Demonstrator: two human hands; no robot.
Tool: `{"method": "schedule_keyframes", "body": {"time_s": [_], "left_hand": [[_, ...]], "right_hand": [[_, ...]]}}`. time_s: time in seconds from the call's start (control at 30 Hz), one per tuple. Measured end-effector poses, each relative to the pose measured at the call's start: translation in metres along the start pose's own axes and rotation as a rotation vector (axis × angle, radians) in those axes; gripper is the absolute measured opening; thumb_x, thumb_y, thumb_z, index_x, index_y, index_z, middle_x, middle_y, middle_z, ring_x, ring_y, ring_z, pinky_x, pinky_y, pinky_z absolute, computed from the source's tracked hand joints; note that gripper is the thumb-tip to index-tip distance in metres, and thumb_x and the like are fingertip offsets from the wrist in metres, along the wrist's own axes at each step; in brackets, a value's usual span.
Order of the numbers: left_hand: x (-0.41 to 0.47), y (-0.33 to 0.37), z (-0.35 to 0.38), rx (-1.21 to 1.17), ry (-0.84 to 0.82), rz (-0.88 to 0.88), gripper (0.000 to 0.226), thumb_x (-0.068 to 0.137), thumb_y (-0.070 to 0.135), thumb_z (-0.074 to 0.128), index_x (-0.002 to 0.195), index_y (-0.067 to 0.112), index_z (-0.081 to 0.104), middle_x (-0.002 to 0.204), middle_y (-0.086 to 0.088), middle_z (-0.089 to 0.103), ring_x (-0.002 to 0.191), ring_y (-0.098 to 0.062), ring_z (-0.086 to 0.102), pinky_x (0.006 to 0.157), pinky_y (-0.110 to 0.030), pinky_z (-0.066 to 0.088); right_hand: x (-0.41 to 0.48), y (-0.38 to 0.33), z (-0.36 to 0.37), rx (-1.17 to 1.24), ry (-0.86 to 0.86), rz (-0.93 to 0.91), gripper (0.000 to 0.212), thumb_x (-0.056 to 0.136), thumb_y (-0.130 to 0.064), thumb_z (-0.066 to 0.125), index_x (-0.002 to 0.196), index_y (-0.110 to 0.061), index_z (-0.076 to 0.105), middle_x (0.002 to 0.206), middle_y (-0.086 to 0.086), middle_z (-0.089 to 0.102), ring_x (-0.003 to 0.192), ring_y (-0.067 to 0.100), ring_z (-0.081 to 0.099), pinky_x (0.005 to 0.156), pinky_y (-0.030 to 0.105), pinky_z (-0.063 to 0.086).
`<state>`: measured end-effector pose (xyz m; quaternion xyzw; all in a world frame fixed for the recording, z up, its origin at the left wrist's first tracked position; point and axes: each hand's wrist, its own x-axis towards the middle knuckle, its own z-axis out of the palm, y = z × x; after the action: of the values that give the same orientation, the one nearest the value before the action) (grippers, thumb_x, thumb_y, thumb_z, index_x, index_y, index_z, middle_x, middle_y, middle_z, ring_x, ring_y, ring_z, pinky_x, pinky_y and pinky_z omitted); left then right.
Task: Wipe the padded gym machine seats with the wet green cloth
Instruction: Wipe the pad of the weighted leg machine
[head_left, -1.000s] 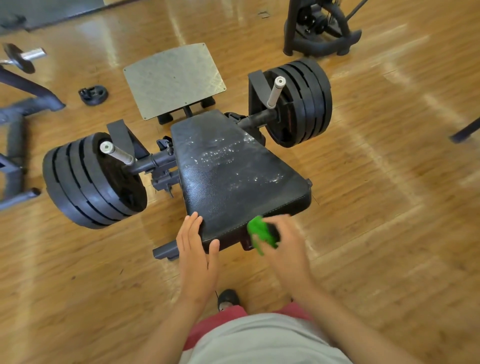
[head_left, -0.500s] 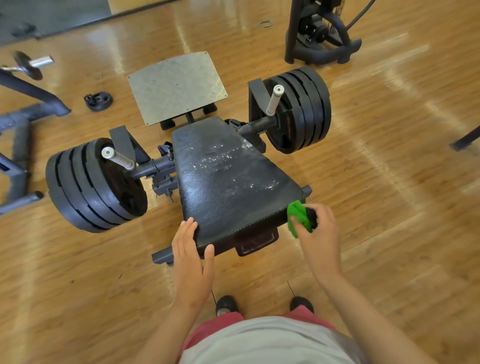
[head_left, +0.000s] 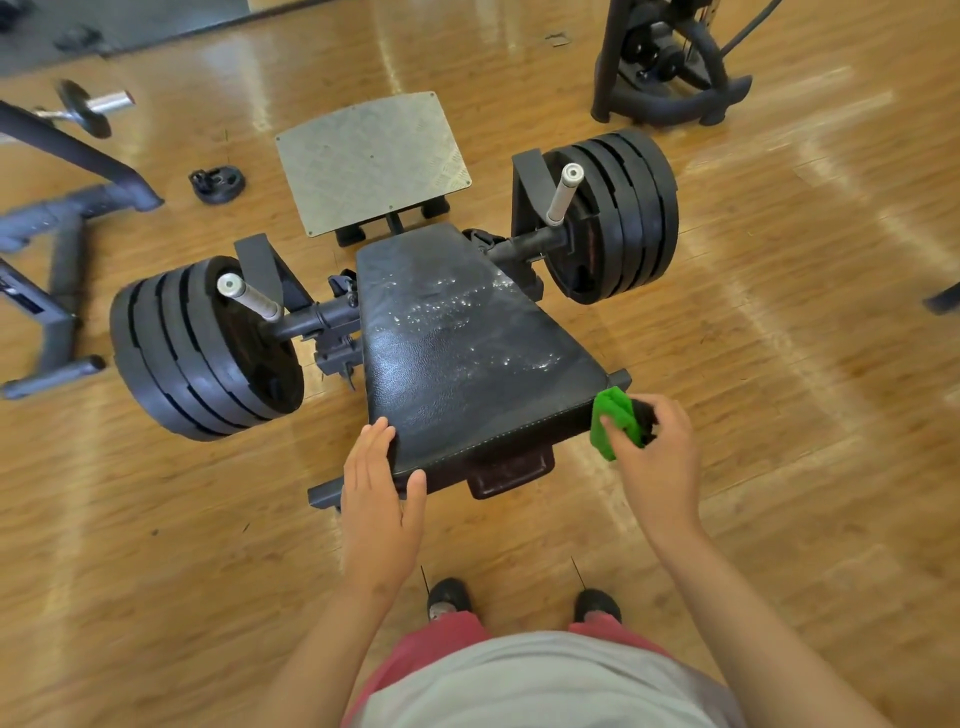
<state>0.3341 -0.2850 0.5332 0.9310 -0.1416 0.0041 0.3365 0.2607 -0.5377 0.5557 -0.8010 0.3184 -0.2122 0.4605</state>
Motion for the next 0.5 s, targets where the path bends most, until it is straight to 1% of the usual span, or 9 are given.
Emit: {"method": "schedule_keyframes", "body": {"time_s": [0.07, 0.17, 0.23, 0.3, 0.37, 0.4, 0.43, 0.5], "left_hand": [[-0.001, 0.002, 0.000, 0.029, -0.007, -0.017, 0.063, 0.092, 0.045, 0.030, 0.146, 0.013, 0.035, 0.154, 0.001, 0.032, 0.144, -0.012, 0.023, 0.119, -0.036, 0.022], [-0.002, 0.004, 0.000, 0.046, -0.007, -0.035, 0.062, 0.092, 0.046, 0.029, 0.146, 0.015, 0.035, 0.155, 0.003, 0.030, 0.145, -0.011, 0.022, 0.119, -0.038, 0.022], [-0.003, 0.006, -0.002, 0.066, -0.016, -0.038, 0.063, 0.092, 0.046, 0.028, 0.146, 0.014, 0.035, 0.156, 0.002, 0.030, 0.145, -0.012, 0.021, 0.119, -0.039, 0.021], [-0.004, 0.009, -0.004, 0.098, -0.023, -0.050, 0.062, 0.093, 0.046, 0.028, 0.146, 0.015, 0.035, 0.156, 0.002, 0.029, 0.146, -0.013, 0.019, 0.120, -0.037, 0.017], [-0.007, 0.017, -0.007, 0.110, 0.011, -0.086, 0.056, 0.096, 0.040, 0.038, 0.145, 0.014, 0.038, 0.155, 0.002, 0.030, 0.146, -0.013, 0.017, 0.120, -0.034, 0.013], [-0.009, 0.023, -0.009, 0.092, 0.050, -0.092, 0.051, 0.096, 0.034, 0.046, 0.142, 0.013, 0.042, 0.153, 0.000, 0.034, 0.144, -0.014, 0.020, 0.119, -0.034, 0.014], [-0.011, 0.030, -0.012, 0.056, 0.095, -0.075, 0.047, 0.093, 0.028, 0.053, 0.137, 0.013, 0.047, 0.147, -0.001, 0.041, 0.140, -0.015, 0.028, 0.117, -0.031, 0.019], [-0.018, 0.050, -0.019, -0.099, 0.141, -0.025, 0.037, 0.087, 0.024, 0.057, 0.124, 0.021, 0.054, 0.127, 0.004, 0.055, 0.122, -0.010, 0.045, 0.106, -0.023, 0.031]], "right_hand": [[0.001, 0.001, 0.001, -0.004, 0.018, 0.009, 0.022, 0.085, -0.016, 0.073, 0.099, -0.024, 0.058, 0.092, -0.020, 0.050, 0.089, -0.009, 0.049, 0.070, 0.010, 0.039], [-0.007, -0.003, 0.012, 0.007, 0.003, -0.007, 0.020, 0.085, -0.016, 0.072, 0.098, -0.021, 0.059, 0.091, -0.011, 0.054, 0.086, -0.005, 0.050, 0.068, 0.014, 0.039], [-0.015, -0.008, 0.021, -0.003, -0.061, -0.041, 0.021, 0.083, -0.016, 0.074, 0.097, -0.021, 0.060, 0.092, -0.007, 0.056, 0.086, -0.002, 0.051, 0.068, 0.017, 0.040], [-0.023, -0.011, 0.030, -0.004, -0.165, -0.100, 0.022, 0.080, -0.013, 0.076, 0.096, -0.019, 0.062, 0.092, -0.005, 0.057, 0.086, 0.003, 0.052, 0.070, 0.020, 0.043], [-0.030, -0.017, 0.035, 0.020, -0.257, -0.138, 0.023, 0.079, -0.012, 0.076, 0.097, -0.017, 0.063, 0.093, -0.005, 0.059, 0.087, 0.005, 0.054, 0.073, 0.022, 0.045], [-0.031, -0.021, 0.035, 0.041, -0.277, -0.140, 0.023, 0.080, -0.011, 0.076, 0.097, -0.017, 0.064, 0.094, -0.006, 0.060, 0.088, 0.004, 0.054, 0.074, 0.020, 0.045], [-0.031, -0.024, 0.032, 0.068, -0.281, -0.122, 0.023, 0.080, -0.011, 0.076, 0.097, -0.019, 0.064, 0.094, -0.006, 0.061, 0.089, 0.002, 0.055, 0.074, 0.017, 0.045], [-0.029, -0.030, 0.024, 0.134, -0.269, -0.049, 0.024, 0.080, -0.012, 0.076, 0.097, -0.022, 0.063, 0.094, -0.009, 0.063, 0.090, -0.001, 0.056, 0.073, 0.013, 0.045]]}}
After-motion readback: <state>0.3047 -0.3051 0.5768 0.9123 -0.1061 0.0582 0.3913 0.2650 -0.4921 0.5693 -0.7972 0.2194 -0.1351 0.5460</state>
